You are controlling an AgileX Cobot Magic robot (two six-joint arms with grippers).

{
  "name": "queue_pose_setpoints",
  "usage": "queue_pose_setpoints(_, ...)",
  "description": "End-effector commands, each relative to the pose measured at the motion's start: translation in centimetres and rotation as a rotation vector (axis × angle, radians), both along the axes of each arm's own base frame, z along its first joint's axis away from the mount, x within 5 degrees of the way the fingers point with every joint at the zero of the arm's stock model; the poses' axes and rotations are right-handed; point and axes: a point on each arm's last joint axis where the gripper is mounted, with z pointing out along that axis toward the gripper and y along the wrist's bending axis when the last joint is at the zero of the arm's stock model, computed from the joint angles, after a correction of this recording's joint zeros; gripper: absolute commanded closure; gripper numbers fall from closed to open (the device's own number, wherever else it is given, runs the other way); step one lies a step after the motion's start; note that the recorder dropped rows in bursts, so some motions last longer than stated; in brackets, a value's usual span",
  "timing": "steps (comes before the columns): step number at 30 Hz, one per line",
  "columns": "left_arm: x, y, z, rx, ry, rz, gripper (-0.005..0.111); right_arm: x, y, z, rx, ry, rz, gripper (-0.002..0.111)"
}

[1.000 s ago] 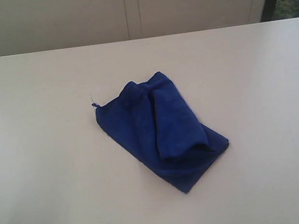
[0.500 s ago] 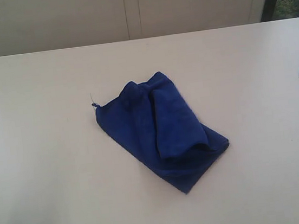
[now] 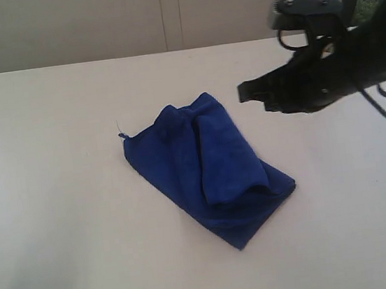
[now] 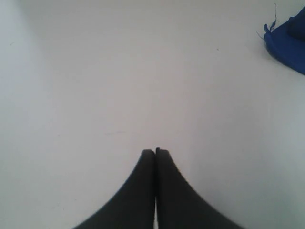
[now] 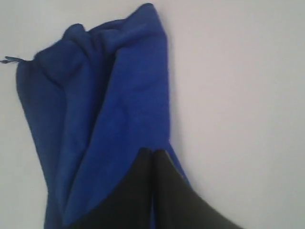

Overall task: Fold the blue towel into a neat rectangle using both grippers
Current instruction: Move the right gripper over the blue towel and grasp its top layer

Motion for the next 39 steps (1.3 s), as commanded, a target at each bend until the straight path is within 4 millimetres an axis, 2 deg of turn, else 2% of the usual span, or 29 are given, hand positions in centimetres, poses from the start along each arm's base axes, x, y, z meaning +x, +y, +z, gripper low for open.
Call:
queue_pose_setpoints(1, 0.0, 0.0, -0.2, -0.013, -0.002, 0.004, 0.107, 2.3, 4.0, -0.3, 0.022, -0.004, 0.06, 0.108)
queue_pose_setpoints(10, 0.0, 0.0, -0.2, -0.013, -0.002, 0.004, 0.107, 5.3, 11.6, -1.6, 0.043, 0.042, 0.166, 0.108)
queue_pose_setpoints(16, 0.0, 0.0, -0.2, -0.013, -0.002, 0.004, 0.107, 6.5, 15.1, -2.4, -0.023, 0.09, 0.149, 0.108)
queue_pose_setpoints(21, 0.0, 0.0, -0.2, -0.013, -0.002, 0.004, 0.107, 7.0, 16.5, -1.7, -0.162, 0.038, 0.033, 0.108)
queue_pose_setpoints(24, 0.0, 0.0, -0.2, -0.013, -0.002, 0.004, 0.107, 6.8, 17.3, -1.8, -0.17, 0.007, -0.008, 0.108)
queue_pose_setpoints(28, 0.0, 0.0, -0.2, -0.013, -0.002, 0.004, 0.107, 6.7, 17.9, -3.0, -0.214, -0.005, 0.01, 0.107)
queue_pose_setpoints(30, 0.0, 0.0, -0.2, -0.013, -0.002, 0.004, 0.107, 6.7, 18.1, -3.4, -0.215, 0.003, 0.007, 0.101)
queue_pose_setpoints(37, 0.0, 0.0, -0.2, -0.013, -0.002, 0.004, 0.107, 6.9, 18.1, -3.6, -0.204, -0.012, -0.04, 0.067)
queue_pose_setpoints(39, 0.0, 0.0, -0.2, -0.013, -0.002, 0.004, 0.107, 7.1, 18.0, -4.0, -0.206, -0.006, -0.074, 0.064)
